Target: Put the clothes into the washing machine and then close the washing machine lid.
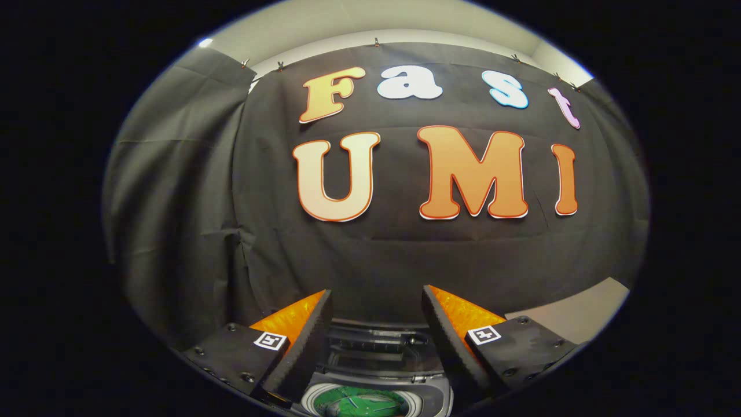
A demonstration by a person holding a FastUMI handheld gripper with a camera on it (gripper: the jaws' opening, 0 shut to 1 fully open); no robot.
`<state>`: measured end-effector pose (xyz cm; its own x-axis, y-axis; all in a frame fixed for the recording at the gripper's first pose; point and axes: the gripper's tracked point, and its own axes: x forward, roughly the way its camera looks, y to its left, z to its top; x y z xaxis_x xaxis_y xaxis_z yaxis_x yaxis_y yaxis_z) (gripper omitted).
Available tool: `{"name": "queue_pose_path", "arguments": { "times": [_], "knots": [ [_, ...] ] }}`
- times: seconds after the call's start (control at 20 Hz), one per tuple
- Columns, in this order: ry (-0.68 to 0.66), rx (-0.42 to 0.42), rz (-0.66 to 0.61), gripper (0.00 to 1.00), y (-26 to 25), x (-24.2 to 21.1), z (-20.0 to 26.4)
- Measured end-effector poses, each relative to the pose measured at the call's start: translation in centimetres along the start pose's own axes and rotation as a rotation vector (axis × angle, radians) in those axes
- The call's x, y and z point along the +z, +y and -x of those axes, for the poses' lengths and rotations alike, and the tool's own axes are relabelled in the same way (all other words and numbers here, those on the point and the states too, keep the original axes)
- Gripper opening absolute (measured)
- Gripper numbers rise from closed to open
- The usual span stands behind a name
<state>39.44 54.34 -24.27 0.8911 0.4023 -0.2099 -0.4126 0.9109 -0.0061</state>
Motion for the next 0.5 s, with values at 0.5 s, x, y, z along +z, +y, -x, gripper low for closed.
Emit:
{"name": "queue_pose_path", "arguments": {
  "times": [0.5],
  "knots": [
    [0.162,-0.083,-0.095,0.99,-5.3,-5.7,-10.5]
  ]
}}
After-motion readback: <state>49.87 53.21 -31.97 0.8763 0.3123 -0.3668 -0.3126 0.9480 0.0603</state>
